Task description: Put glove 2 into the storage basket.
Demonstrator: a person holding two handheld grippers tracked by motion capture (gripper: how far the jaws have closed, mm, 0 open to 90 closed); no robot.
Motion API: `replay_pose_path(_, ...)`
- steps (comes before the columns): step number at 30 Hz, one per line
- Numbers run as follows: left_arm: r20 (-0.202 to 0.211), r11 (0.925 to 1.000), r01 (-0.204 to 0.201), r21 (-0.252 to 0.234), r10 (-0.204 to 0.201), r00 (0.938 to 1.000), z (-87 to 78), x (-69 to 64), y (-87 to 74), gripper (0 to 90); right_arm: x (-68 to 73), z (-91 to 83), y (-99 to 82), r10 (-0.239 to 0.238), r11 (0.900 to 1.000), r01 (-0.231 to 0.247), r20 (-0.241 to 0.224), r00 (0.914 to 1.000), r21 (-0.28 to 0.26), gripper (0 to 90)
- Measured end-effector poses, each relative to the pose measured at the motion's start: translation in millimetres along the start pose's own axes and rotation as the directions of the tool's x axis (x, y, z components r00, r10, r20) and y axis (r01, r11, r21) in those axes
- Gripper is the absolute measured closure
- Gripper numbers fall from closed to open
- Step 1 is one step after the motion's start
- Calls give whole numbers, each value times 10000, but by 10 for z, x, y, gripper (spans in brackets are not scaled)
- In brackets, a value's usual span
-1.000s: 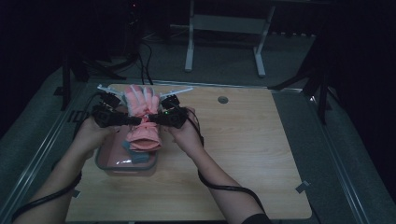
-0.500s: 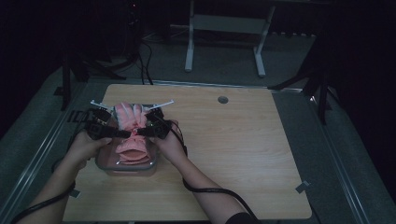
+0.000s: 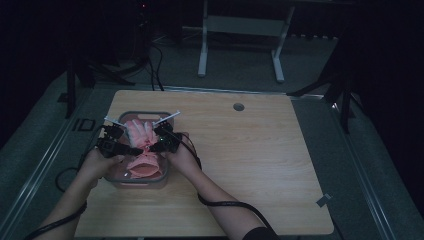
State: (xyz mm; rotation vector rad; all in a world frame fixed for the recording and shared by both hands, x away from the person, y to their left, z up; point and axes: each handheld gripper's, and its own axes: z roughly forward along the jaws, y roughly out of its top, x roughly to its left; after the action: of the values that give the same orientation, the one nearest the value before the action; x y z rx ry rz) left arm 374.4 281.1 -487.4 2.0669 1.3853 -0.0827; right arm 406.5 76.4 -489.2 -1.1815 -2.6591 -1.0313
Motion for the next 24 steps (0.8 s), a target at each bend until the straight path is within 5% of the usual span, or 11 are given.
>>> replay_pose_path(6,-260,9996,10,289,-2,9997,2,-11,53,586,-31,-12,19,-135,9998,137,143,9998,-146,588)
replay_pose_path(10,-555,9997,67,238,-53,9984,29,-35,83,577,-35,-120,46,-388,9956,399,144,9991,-848,445)
replay_pose_path(14,-1228,9996,-201,-210,174,9923,43,-84,117,465,-39,-266,61,-588,9880,579,-21,9983,-1429,338)
replay_pose_path(16,-1228,9996,-201,-210,174,9923,43,-84,117,431,-49,-289,53,-648,9862,611,-190,9977,-1536,338)
replay_pose_path(17,-1836,9967,-391,-704,256,9827,26,-122,135,356,-83,-336,22,-864,9840,760,-579,9946,-1613,234)
replay_pose_path(23,-2178,9893,-629,-1315,331,9754,7,-156,142,261,-177,-403,-38,-798,9817,635,-847,9932,-1794,205)
replay_pose_path(24,-2281,9866,-679,-1486,326,9731,1,-166,140,179,-236,-450,-88,-761,9788,524,-1138,9906,-1978,198)
